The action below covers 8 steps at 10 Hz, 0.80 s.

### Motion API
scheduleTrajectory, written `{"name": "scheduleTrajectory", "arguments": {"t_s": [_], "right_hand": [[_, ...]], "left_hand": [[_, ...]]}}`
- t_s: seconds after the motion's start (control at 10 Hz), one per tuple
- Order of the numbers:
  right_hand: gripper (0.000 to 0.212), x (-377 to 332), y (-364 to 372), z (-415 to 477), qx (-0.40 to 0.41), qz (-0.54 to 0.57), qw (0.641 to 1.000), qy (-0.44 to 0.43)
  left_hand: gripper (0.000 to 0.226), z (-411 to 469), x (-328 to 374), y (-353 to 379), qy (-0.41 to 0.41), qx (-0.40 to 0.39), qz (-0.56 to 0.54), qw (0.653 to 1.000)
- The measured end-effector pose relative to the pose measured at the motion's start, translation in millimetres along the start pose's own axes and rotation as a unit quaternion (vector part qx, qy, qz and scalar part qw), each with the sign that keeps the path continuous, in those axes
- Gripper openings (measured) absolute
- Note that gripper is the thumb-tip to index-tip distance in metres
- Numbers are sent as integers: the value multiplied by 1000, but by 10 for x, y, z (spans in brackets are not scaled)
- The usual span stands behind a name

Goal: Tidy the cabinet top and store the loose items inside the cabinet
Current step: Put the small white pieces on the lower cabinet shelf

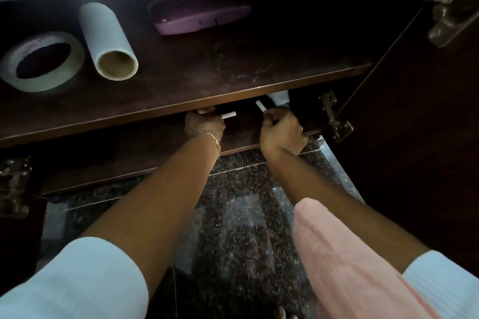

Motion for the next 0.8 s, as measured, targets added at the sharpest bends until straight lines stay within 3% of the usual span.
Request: {"name": "scheduleTrajectory", "arguments": {"t_s": [0.2,0.4,0.5,0.6,0.8], "right_hand": [[12,-114,44,-220,28,26,994,-100],[18,-305,292,-458,12,-84,982,-168],[16,-376,385,-513,1,-87,983,-162],[16,-409,427,-512,0,-79,987,-142],[17,-353,453,-476,-21,-83,989,-122]], "left_hand": [[33,92,108,-162,24,14,22,999],[40,152,142,-276,10,-35,109,993],[38,178,146,-380,24,-9,103,994],[34,158,161,-511,20,31,25,999],[37,215,171,-593,-26,19,-7,999]]}}
Point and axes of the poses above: each hand's wrist, its own z-axis towards the middle knuckle, its own y-axis out of the palm, x = y × z, the point moved 5 cm from there along z, towards the middle knuckle, and after that the axes turned 3 degrees about y, right-handed, at the moved point
